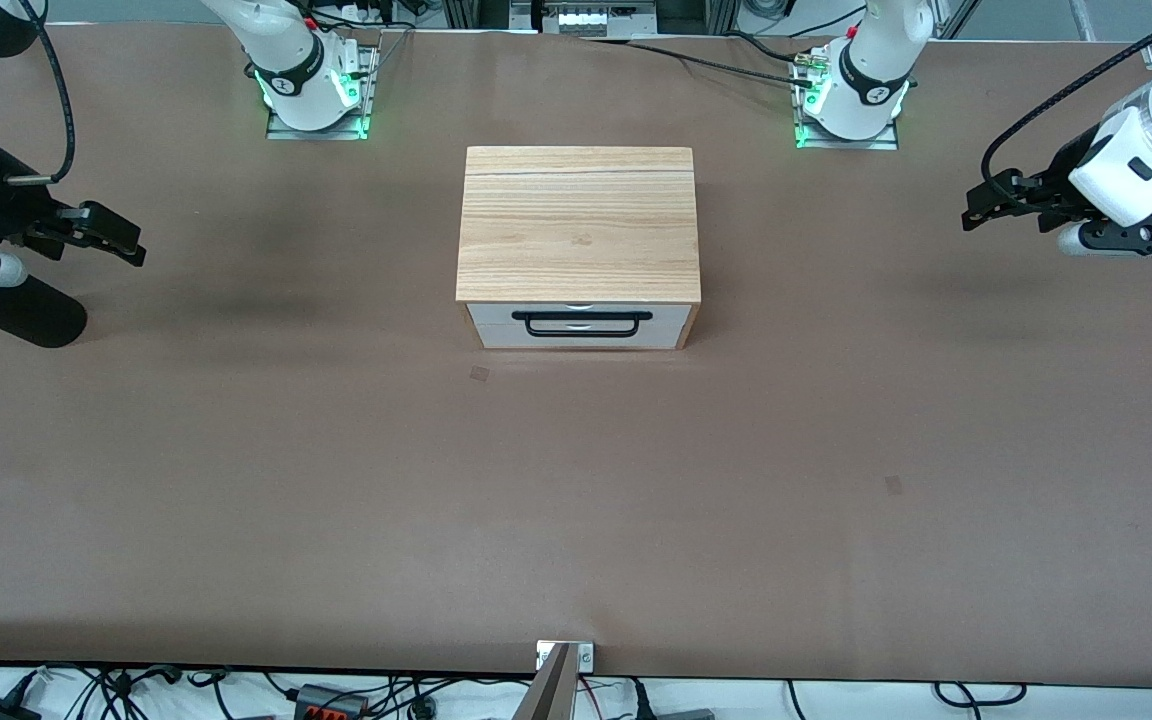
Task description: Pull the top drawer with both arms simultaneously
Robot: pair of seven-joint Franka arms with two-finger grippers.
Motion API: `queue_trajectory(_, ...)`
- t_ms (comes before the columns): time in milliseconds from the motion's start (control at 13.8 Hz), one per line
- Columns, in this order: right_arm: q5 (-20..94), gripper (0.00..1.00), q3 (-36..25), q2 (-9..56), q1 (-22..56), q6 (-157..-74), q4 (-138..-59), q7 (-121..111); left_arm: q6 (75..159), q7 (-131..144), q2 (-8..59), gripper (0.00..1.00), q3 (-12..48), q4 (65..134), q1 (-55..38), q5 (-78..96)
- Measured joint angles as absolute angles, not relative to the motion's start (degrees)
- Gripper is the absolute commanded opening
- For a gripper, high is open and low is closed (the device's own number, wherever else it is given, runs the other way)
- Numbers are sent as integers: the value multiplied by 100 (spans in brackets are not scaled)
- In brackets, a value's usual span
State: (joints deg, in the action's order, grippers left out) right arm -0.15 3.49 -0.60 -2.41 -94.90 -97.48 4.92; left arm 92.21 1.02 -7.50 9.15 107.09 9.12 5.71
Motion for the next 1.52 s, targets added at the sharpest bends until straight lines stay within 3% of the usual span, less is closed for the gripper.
queue_trajectory(1083,-12,100,391,-50,-222,-9210,-9747,469,8926,102,-383,100,915,10413,955,1049)
queue_trajectory(1517,373,100,455,52,-70,-8672,-9747,469,8895,75,252,100,936,10019,1201,1873)
